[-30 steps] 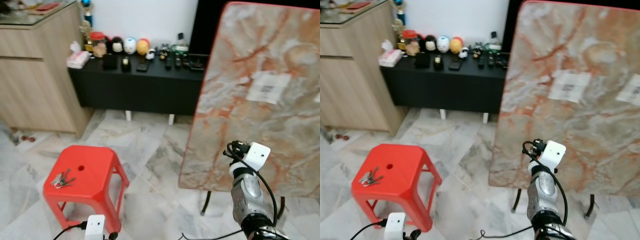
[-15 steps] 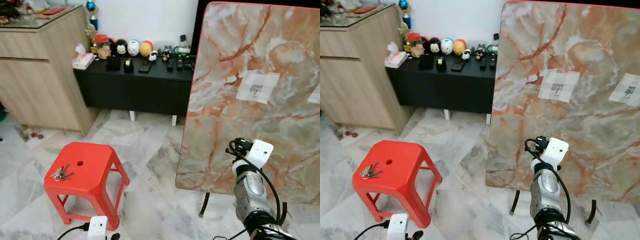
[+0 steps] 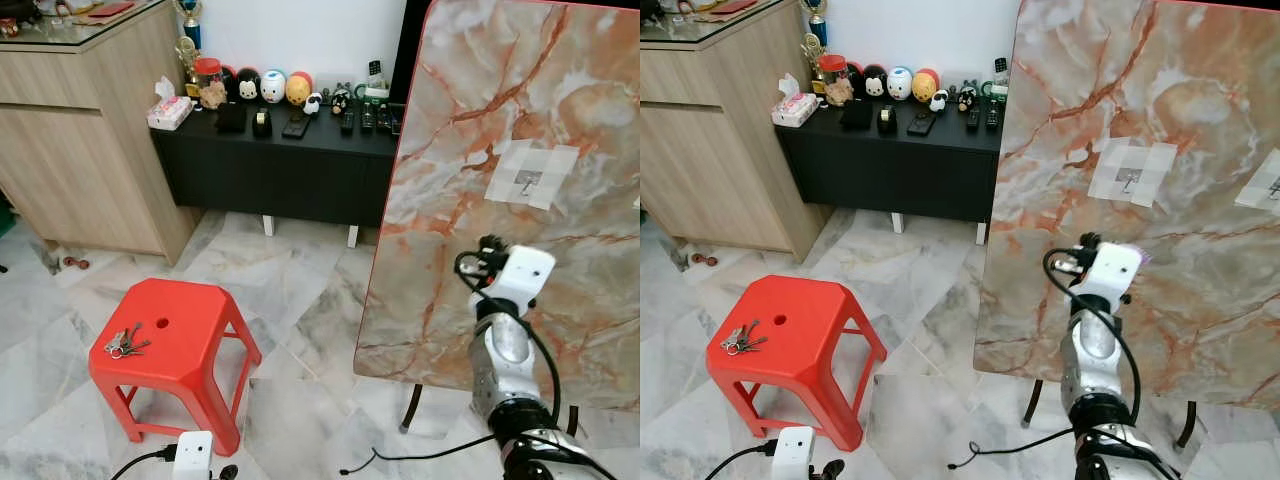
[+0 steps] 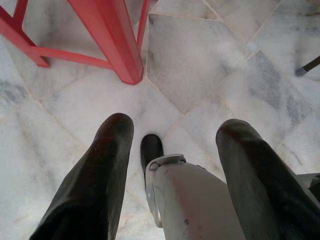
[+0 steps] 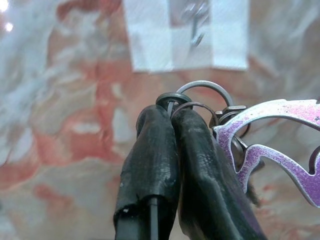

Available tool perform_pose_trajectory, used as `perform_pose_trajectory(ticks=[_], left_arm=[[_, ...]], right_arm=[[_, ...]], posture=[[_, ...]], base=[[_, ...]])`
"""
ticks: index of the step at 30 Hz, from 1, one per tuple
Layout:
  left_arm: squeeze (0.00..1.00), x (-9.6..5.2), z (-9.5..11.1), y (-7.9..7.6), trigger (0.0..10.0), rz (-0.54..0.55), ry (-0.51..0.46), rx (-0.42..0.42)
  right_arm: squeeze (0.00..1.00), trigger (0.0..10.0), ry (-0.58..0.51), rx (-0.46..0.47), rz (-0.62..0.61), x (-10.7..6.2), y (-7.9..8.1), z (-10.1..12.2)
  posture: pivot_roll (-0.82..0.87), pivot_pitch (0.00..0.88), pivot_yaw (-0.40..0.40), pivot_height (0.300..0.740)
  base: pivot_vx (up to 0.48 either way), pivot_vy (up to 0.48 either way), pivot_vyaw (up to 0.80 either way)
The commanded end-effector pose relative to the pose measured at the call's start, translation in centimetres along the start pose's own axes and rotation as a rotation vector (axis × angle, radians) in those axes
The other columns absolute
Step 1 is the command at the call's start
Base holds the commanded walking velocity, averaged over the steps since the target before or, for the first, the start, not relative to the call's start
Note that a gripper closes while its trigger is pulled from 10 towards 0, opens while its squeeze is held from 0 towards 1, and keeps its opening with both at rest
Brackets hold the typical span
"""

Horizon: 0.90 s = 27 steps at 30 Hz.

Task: Hang keys on a hook

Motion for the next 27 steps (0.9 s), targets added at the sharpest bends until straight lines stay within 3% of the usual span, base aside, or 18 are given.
perform_pose_trajectory(ticks=[1,7,15,27], left_arm=[[0.0,0.0,-0.2,0.2,10.0,0.012,0.004,-0.006],[0.0,0.0,-0.1,0.3,10.0,0.012,0.002,-0.01],[0.0,-0.1,-0.2,0.4,10.0,0.013,0.003,-0.013],[0.0,-0.1,-0.4,0.1,10.0,0.003,0.007,-0.011]], right_arm=[[0.0,10.0,-0.027,-0.006,0.012,0.4,0.3,0.8],[0.0,10.0,0.022,-0.017,-0.034,0.7,-0.7,0.3],[0.0,10.0,0.024,-0.013,-0.03,0.8,-0.5,0.4],[0.0,10.0,0.121,0.045,-0.145,-0.6,-1.5,-2.1]], posture=[[0.0,0.0,-0.07,0.74],[0.01,0.0,-0.067,0.74],[0.01,0.0,-0.068,0.74],[0.01,0.0,-0.068,0.74]], base=[[0.0,0.0,0.0],[0.0,0.0,0.0],[0.0,0.0,0.0],[0.0,0.0,0.0]])
Point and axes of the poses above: a point about 5 cm out from each wrist's last joint towards the gripper, its own x axis pointing out of the wrist towards the gripper, its own z axis along the axis of the wrist's last joint, y = z × x, the point moved 3 cm from there along x, pointing out of the wrist towards the gripper, and after that the axes turned 6 degrees about x, right-handed, at the moved point
